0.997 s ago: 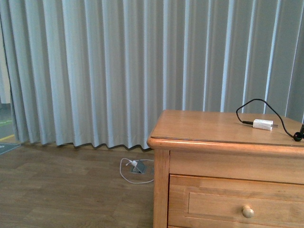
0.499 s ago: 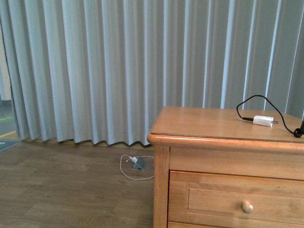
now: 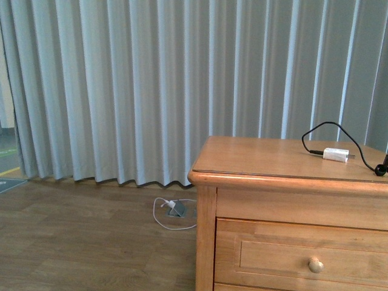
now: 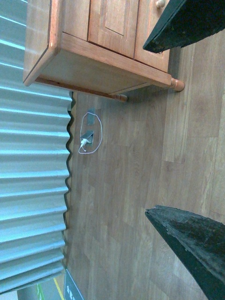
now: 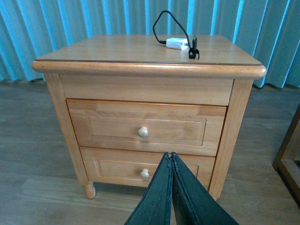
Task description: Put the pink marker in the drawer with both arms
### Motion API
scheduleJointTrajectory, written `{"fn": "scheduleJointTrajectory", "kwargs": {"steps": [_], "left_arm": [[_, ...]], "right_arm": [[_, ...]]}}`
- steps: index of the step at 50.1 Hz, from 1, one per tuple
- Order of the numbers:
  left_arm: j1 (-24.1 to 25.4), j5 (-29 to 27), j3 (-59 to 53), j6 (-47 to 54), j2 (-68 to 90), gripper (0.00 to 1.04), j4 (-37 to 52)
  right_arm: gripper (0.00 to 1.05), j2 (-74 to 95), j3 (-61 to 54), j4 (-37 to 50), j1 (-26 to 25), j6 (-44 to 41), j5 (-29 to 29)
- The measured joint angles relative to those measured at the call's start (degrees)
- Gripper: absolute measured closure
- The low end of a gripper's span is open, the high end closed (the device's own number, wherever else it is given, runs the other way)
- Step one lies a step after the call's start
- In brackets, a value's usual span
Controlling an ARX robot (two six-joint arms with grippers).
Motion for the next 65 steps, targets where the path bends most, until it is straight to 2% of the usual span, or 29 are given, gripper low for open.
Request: {"fn": "scheduleJointTrajectory", "kwargs": {"steps": [4, 22, 28, 32, 48, 65], "left_arm": [[0.0, 0.0, 0.0, 0.0, 0.0, 0.06, 0.0], [0.0, 0.0, 0.0, 0.0, 0.0, 0.06, 0.0], [0.0, 0.0, 0.0, 0.0, 0.0, 0.06, 0.0], [0.0, 0.0, 0.0, 0.0, 0.0, 0.06, 0.0], [0.0, 0.0, 0.0, 0.0, 0.0, 0.06, 0.0], [0.0, 0.0, 0.0, 0.0, 0.0, 0.06, 0.0]], "right_arm": [[1.03, -5.33, -0.02, -6.01, 0.0, -0.02, -0.02], [1.02, -6.88, -0.02, -6.43, 0.0, -0.13, -0.02], [0.83, -6.88, -0.02, -6.4, 0.0, -0.09, -0.02], [0.64, -6.88, -0.02, -6.43, 0.0, -0.09, -0.02], [0.08, -6.88, -0.02, -6.4, 0.0, -0.09, -0.02], [0.08, -6.88, -0.02, -6.4, 0.0, -0.07, -0.02]]}}
